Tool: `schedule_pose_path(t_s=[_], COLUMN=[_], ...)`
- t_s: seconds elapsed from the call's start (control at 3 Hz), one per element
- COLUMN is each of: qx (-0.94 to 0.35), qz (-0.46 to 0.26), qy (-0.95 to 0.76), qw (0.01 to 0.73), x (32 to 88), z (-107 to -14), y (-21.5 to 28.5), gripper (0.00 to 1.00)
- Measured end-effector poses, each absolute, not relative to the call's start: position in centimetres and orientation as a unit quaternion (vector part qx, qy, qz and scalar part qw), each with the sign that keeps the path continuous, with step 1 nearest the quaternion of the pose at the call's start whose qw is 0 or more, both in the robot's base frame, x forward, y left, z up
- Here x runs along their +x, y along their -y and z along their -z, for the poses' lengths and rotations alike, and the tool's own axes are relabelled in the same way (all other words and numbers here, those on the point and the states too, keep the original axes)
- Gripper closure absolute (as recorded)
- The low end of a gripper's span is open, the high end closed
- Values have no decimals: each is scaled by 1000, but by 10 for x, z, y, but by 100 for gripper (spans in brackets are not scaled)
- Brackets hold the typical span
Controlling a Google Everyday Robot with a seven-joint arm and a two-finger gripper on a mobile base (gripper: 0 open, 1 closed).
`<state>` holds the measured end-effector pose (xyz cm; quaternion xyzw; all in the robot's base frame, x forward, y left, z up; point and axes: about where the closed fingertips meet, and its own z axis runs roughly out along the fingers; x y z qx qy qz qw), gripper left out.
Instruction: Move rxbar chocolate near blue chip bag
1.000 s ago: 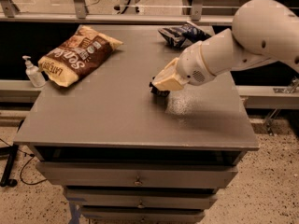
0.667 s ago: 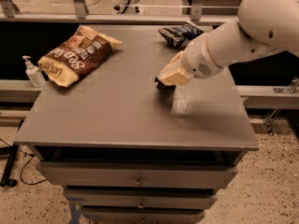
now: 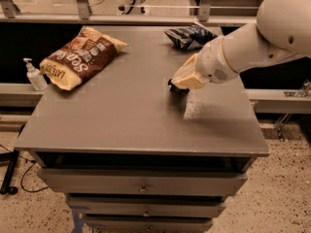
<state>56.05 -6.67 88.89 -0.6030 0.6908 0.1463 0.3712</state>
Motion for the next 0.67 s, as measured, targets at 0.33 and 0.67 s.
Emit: schedule_pose_path(t_s=[0.33, 0.67], qx=[-624, -634], qz=[-97, -60], qy=[-669, -655], qw=[393, 406], x=[596, 637], z=[-884, -878], y=[100, 129], gripper=[100, 100])
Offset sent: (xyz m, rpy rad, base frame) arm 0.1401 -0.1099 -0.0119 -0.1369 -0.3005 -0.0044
